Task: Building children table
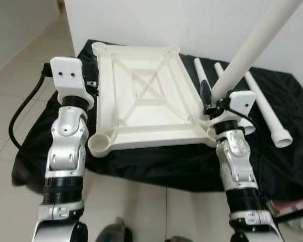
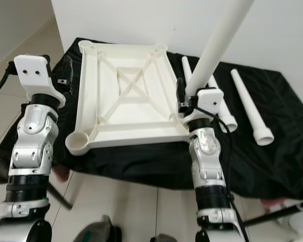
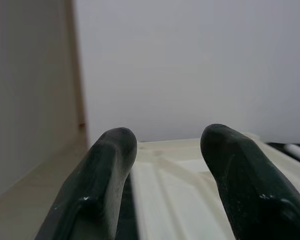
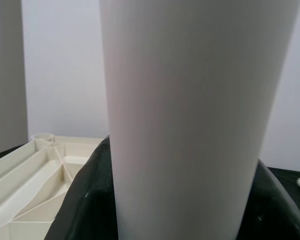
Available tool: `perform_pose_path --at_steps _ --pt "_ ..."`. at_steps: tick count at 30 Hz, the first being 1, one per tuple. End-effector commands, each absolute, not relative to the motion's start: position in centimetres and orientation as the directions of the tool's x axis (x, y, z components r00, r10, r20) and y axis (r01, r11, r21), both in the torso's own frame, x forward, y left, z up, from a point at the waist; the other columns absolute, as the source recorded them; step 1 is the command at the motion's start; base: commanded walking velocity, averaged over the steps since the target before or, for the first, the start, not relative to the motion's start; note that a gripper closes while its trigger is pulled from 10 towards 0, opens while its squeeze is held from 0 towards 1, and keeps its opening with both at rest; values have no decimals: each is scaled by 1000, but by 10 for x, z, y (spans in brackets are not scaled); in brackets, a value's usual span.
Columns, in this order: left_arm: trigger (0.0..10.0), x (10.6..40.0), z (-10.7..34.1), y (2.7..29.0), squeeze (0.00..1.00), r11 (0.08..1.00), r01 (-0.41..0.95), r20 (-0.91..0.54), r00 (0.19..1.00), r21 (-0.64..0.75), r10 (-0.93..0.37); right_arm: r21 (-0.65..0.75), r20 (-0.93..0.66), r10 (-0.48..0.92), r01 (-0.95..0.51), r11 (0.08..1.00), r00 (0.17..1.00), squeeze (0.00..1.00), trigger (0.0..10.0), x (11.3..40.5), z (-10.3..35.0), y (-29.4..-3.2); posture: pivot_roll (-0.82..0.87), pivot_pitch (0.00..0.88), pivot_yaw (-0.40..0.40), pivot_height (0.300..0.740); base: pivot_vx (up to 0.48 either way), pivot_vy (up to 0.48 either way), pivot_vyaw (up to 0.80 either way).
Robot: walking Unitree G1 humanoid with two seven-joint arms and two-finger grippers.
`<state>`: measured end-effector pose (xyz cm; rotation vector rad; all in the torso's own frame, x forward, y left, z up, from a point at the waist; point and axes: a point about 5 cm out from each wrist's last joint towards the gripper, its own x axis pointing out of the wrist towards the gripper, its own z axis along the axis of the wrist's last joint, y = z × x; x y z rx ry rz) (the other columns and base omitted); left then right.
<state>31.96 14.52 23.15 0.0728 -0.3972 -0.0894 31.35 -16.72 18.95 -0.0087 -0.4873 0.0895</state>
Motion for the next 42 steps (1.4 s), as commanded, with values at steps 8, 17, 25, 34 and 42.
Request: perform_pose_path --at_steps 8,17,25,34,42 --pt "10000 319 232 144 0 991 79 370 922 109 -115 -25 475 79 -76 997 876 0 10000 314 191 -168 77 21 -46 740 0 -240 0" --pt "10000 320 233 145 0 994 78 368 924 75 -101 -24 474 77 -75 997 877 0 10000 314 191 -168 77 24 -48 740 0 -74 0" --pt "10000 320 229 143 0 992 81 357 928 92 -109 -26 475 80 -77 997 876 0 10000 314 192 -168 74 28 -53 740 0 0 0" --pt "10000 319 229 140 0 989 56 359 928 140 -103 -34 472 85 -78 996 877 0 10000 313 192 -169 71 38 -58 740 0 0 0" --pt "10000 320 226 137 0 982 76 336 933 172 -131 -34 463 80 -72 997 883 0 10000 313 192 -169 74 39 -59 740 0 0 0"
